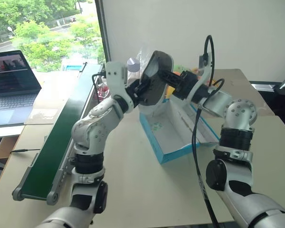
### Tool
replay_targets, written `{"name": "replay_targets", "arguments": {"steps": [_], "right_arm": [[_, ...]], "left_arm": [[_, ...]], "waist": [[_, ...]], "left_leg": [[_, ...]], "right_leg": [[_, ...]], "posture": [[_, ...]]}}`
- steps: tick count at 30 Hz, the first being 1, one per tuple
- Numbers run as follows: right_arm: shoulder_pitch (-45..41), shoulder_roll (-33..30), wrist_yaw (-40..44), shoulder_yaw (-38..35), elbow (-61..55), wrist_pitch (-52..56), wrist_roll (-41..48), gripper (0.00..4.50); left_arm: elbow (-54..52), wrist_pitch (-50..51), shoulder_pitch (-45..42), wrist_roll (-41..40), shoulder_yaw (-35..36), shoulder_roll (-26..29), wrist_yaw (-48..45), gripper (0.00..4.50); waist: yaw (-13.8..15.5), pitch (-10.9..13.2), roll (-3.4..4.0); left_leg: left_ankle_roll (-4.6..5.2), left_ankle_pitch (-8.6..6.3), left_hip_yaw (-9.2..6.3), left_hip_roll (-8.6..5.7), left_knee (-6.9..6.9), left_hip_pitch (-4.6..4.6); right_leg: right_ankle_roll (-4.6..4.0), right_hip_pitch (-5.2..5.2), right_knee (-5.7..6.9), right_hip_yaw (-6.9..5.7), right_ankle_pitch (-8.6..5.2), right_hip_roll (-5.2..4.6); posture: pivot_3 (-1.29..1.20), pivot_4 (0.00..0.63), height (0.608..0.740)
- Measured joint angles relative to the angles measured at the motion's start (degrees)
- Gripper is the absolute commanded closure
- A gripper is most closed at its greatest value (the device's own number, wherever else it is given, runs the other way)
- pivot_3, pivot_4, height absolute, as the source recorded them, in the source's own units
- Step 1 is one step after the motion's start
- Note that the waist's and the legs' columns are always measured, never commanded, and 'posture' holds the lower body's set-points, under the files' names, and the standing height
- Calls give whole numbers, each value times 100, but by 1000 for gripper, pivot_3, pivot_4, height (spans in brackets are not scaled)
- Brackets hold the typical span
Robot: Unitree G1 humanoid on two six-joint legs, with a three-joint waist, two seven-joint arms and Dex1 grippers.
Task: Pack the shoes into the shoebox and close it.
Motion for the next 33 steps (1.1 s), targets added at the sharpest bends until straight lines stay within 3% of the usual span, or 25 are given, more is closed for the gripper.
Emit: {"name": "replay_targets", "arguments": {"steps": [3,9,17,26,28,33], "right_arm": [[-14,-180,24,210,0,-52,-109,4163],[-26,-1665,401,1346,-214,-80,-1098,4166],[597,-2225,779,2928,-206,311,-2032,4166],[585,-2179,1061,3522,197,165,-2801,4166],[509,-2107,1089,3628,313,97,-2964,3168],[458,-1780,1128,3793,639,-38,-3282,1534]], "left_arm": [[57,91,24,-48,-10,416,-312,1605],[94,75,463,293,-329,1437,-905,1605],[53,-100,249,345,-471,1052,-981,1605],[-152,-138,276,471,-645,1048,-977,1605],[-227,-129,310,471,-645,1048,-968,1605],[-326,-51,343,478,-657,1059,-936,1605]], "waist": [[1,0,1],[28,1,1],[31,1,1],[28,0,0],[27,0,-1],[37,0,-1]], "left_leg": [[0,0,1,-1,0,-1],[2,-3,1,-8,-6,-7],[2,-2,1,-7,-5,-6],[2,-2,3,-6,-1,1],[2,-2,3,-6,0,3],[1,-1,2,-7,1,-1]], "right_leg": [[0,0,-1,0,0,-2],[1,-6,-7,0,-5,-10],[4,-6,-8,1,-7,-12],[28,0,-5,5,-20,-9],[28,2,-5,5,-20,-10],[26,0,-4,5,-18,-10]], "posture": [[0,150,740],[0,150,740],[0,150,740],[0,150,740],[0,150,740],[0,150,740]]}}
